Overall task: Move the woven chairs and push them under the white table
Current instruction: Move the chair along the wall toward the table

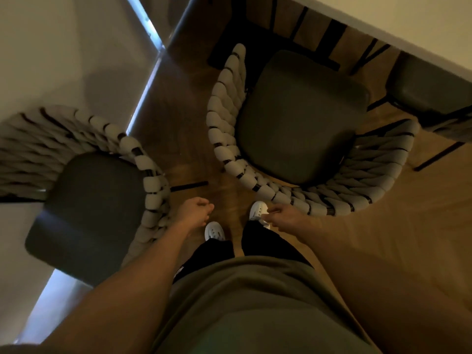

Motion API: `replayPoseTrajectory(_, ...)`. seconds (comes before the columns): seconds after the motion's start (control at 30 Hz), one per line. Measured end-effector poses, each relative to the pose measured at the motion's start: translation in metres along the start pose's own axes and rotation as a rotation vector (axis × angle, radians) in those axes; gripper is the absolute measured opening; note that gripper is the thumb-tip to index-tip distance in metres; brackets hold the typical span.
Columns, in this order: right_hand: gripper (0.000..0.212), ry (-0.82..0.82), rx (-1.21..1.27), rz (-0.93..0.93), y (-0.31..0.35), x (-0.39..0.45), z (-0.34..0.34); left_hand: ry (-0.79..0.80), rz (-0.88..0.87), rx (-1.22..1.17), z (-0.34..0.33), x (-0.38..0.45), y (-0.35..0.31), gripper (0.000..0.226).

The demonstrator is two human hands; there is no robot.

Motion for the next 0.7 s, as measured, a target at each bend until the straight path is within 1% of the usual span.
replayPoseTrajectory(0.03,0.041,0.004,-0.042,0.034,0.012,-0.002,-0.003,-0.014,-0.007,0.008,0.005,-0.002,0.005,0.034)
replayPoseTrajectory(0.07,0.04,0.006,-0.089,0.07,0.022,-0.002,-0.006,-0.028,-0.011,0.013,0.01,-0.006,0.01,0.034)
replayPoseTrajectory(0.2,0.046,0.047,-0.29,0.174,0.063,-0.002,-0.023,-0.091,-0.013,-0.027,0.031,-0.015,0.033,0.034)
replayPoseTrajectory(0.3,0.05,0.116,-0.389,0.196,0.094,-0.001,-0.043,-0.13,-0.024,-0.056,0.048,-0.021,0.051,0.034)
replayPoseTrajectory(0.43,0.056,0.134,-0.557,0.251,0.138,0.001,-0.076,-0.153,-0.027,-0.082,0.08,-0.027,0.068,0.03)
replayPoseTrajectory(0.57,0.052,0.152,-0.702,0.321,0.185,0.004,-0.116,-0.22,-0.055,-0.118,0.111,-0.022,0.089,0.032)
replayPoseTrajectory(0.7,0.054,0.164,-0.829,0.424,0.229,0.011,-0.156,-0.304,-0.046,-0.151,0.137,-0.012,0.11,0.034)
Point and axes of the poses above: each hand's wrist, its own x-axis towards the middle knuckle, its own z-axis out of the back of the hand, y = z × x, the point moved 3 cm from there along x, towards the middle knuckle, and after that the axes turned 3 degrees about -y, right-handed, at the moved point
